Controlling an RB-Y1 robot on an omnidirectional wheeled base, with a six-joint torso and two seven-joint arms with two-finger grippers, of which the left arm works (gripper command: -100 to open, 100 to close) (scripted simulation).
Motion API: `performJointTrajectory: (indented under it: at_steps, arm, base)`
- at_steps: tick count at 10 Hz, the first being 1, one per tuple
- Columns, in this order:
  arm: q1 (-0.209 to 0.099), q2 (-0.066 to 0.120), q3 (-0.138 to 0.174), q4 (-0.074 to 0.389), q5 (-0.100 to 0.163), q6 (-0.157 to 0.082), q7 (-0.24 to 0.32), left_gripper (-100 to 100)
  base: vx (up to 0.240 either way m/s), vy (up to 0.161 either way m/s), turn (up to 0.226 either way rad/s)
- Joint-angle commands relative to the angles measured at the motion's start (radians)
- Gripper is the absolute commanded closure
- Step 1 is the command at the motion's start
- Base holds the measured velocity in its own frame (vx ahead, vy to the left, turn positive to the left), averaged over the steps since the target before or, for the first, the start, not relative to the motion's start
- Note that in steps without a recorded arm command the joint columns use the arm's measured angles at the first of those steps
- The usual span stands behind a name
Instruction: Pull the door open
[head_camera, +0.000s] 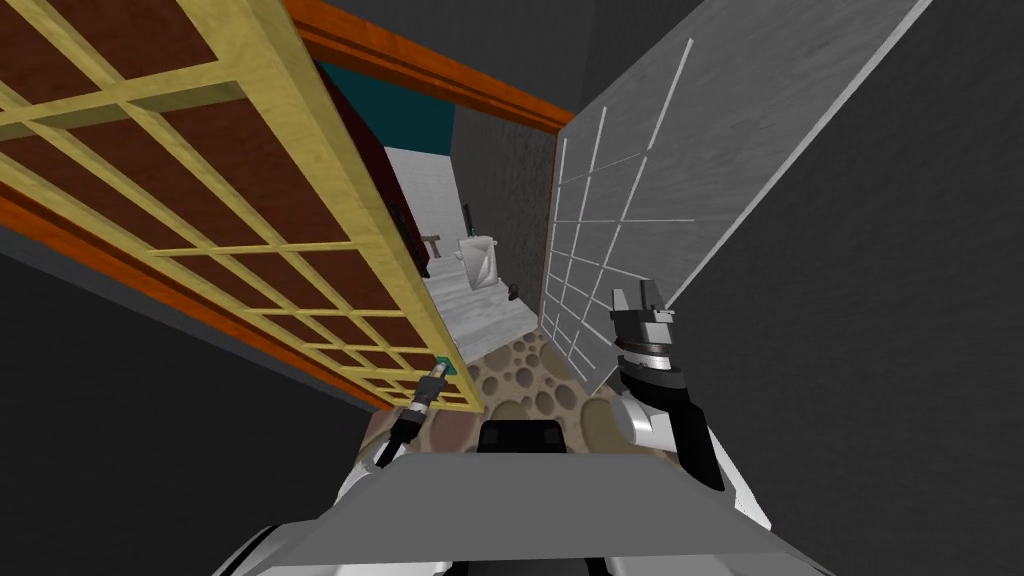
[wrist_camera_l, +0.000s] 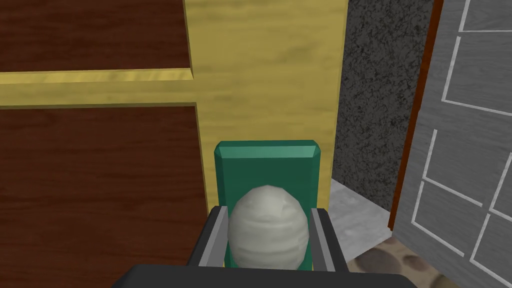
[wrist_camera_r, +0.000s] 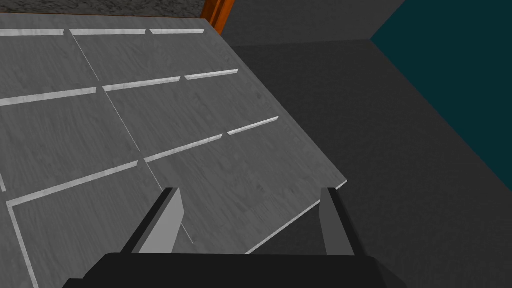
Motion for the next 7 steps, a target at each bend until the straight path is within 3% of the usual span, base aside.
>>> performJointTrajectory:
  at_steps: [1, 4, 6, 7]
  arm:
    - [0.022, 0.012, -0.007, 0.0, -0.013, -0.032, 0.018, 100]
    - [0.047, 0.034, -0.016, 0.008, -0.031, -0.083, 0.043, 100]
    - [0.055, 0.041, -0.019, 0.011, -0.037, -0.098, 0.051, 100]
    - [0.056, 0.037, -0.019, 0.007, -0.036, -0.085, 0.047, 100]
  base:
    - [-0.209, 0.096, -0.167]
    - [-0.199, 0.069, -0.103]
    - [-0.129, 0.056, -0.061]
    - [-0.052, 0.024, -0.012]
